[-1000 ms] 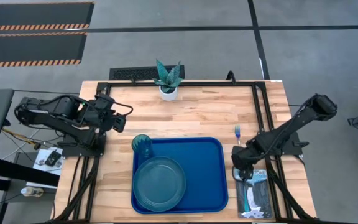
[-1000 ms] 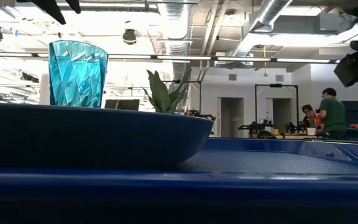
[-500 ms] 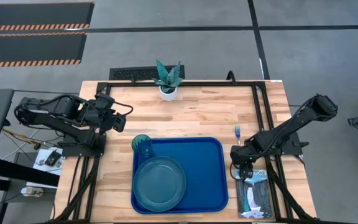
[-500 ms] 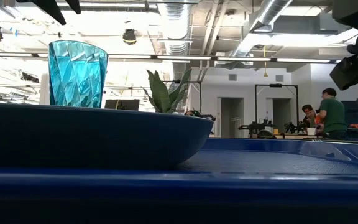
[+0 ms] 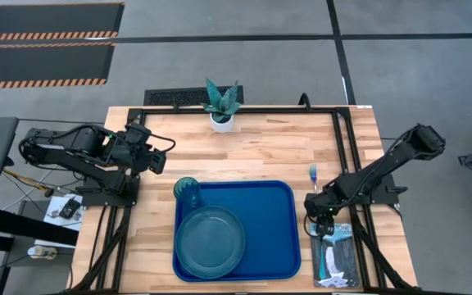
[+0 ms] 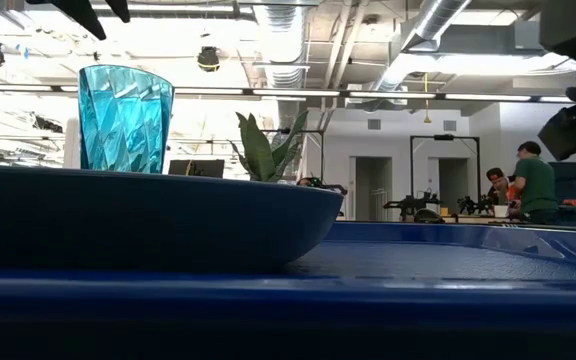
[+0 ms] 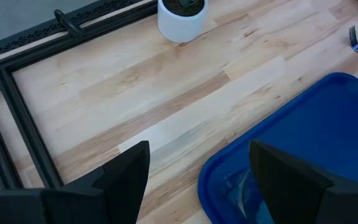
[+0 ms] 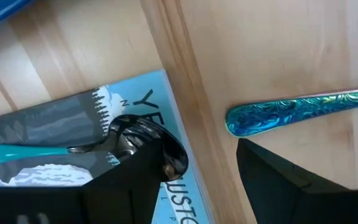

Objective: Pick and place plate/cup/fork/spoon on tray
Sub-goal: Put the blue spoon on the blue tray to the right of the blue plate

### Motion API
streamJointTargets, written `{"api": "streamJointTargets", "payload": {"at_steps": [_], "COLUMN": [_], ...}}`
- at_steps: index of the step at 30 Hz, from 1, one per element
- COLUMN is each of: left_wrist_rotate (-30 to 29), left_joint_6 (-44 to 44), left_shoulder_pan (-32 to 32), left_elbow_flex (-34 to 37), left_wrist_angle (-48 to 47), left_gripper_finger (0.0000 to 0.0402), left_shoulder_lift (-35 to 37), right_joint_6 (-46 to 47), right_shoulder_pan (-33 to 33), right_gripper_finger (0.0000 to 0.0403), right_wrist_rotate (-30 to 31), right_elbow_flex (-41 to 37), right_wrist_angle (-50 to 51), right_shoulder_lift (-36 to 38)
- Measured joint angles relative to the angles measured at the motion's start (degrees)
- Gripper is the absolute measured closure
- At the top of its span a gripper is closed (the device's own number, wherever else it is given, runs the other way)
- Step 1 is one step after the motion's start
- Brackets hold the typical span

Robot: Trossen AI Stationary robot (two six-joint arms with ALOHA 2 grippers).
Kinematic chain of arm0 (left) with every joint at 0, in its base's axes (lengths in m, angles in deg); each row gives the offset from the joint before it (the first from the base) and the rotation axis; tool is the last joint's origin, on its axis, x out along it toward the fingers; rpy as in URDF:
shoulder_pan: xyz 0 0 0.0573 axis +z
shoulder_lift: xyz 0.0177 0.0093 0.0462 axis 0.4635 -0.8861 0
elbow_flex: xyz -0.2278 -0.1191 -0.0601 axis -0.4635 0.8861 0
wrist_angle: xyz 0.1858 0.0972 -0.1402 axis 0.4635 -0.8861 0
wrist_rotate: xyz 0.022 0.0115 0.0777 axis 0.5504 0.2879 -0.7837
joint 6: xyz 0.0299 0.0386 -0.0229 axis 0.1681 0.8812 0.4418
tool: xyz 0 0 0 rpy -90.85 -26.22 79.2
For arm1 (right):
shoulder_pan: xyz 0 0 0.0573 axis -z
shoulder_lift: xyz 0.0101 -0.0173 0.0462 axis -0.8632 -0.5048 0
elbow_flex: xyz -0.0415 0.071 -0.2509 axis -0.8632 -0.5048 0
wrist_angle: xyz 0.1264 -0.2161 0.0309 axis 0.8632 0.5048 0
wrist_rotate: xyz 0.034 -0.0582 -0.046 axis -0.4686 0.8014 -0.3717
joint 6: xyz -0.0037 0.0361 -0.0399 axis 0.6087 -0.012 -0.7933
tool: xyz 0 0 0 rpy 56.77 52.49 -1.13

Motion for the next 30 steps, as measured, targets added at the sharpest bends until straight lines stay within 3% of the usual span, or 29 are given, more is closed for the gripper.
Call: {"api": "streamJointTargets", "payload": {"at_steps": [5, 15, 30], "left_wrist_rotate": [-0.5, -1.4, -2.3], "left_joint_6": [0.0, -0.1, 0.3], "left_shoulder_pan": [0.0, 0.0, 0.0], "left_elbow_flex": [0.0, 0.0, 0.0], "left_wrist_angle": [0.0, 0.0, 0.0], "left_gripper_finger": [0.0141, 0.0141, 0.0141], "left_shoulder_lift": [0.0, 0.0, 0.0], "right_joint_6": [-0.6, -0.7, -0.1], "right_shoulder_pan": [-0.1, -0.1, -0.1], "right_gripper_finger": [0.0218, 0.0384, 0.0399], "right_wrist_rotate": [-0.5, -1.3, -0.9], "right_elbow_flex": [0.0, 0.2, 3.6], "right_wrist_angle": [-0.1, -0.6, 0.9], "right_shoulder_lift": [0.0, 0.1, 0.4]}}
